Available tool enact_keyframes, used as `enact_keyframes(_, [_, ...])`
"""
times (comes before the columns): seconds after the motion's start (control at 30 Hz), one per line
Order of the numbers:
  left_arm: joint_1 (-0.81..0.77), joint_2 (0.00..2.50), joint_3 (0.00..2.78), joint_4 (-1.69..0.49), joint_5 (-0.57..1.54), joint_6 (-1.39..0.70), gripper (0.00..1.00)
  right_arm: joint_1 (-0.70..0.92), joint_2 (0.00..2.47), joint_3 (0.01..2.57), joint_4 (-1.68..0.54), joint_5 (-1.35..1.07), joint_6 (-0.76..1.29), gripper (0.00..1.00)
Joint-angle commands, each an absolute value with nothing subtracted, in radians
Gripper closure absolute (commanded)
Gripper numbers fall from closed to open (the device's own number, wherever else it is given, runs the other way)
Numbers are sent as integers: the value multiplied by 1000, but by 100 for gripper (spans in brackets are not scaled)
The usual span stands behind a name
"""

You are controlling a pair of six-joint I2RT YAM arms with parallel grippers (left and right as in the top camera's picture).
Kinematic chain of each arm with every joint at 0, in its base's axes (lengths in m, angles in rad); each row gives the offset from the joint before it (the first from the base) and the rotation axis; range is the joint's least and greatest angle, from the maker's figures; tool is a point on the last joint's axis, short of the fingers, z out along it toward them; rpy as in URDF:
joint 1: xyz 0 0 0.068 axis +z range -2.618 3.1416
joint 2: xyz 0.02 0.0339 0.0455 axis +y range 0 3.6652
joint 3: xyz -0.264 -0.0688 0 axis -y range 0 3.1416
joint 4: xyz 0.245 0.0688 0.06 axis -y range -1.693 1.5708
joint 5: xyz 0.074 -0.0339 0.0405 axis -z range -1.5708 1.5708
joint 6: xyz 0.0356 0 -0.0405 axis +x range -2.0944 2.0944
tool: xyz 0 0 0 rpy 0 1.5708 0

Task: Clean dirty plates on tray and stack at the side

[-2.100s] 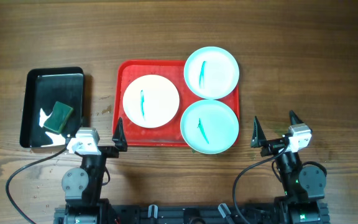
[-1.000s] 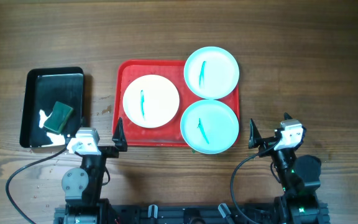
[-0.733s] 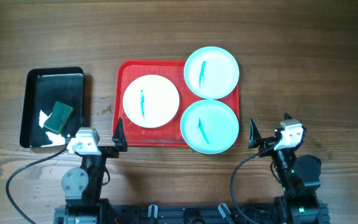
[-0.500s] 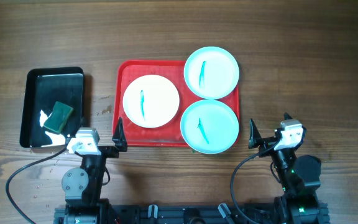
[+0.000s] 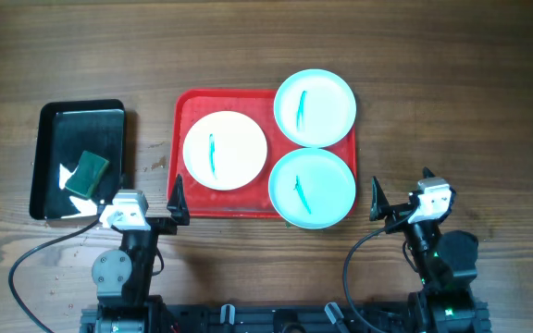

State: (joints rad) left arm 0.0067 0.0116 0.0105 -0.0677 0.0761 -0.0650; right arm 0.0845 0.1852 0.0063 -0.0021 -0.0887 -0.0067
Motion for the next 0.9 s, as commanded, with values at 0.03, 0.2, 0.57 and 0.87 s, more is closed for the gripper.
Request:
enact_keyframes(0.03, [4, 3, 6, -72, 70, -60, 0, 89, 182, 6, 6, -84, -26, 0])
enact_keyframes(0.2, [4, 3, 6, -72, 70, -60, 0, 89, 182, 5, 22, -84, -25, 0])
enact_keyframes(0.57, [4, 3, 6, -38, 134, -60, 0, 89, 182, 11, 91, -85, -24, 0])
enact_keyframes(0.87, [4, 49, 157, -12, 141, -102, 0, 89, 205, 183, 87, -126, -24, 0])
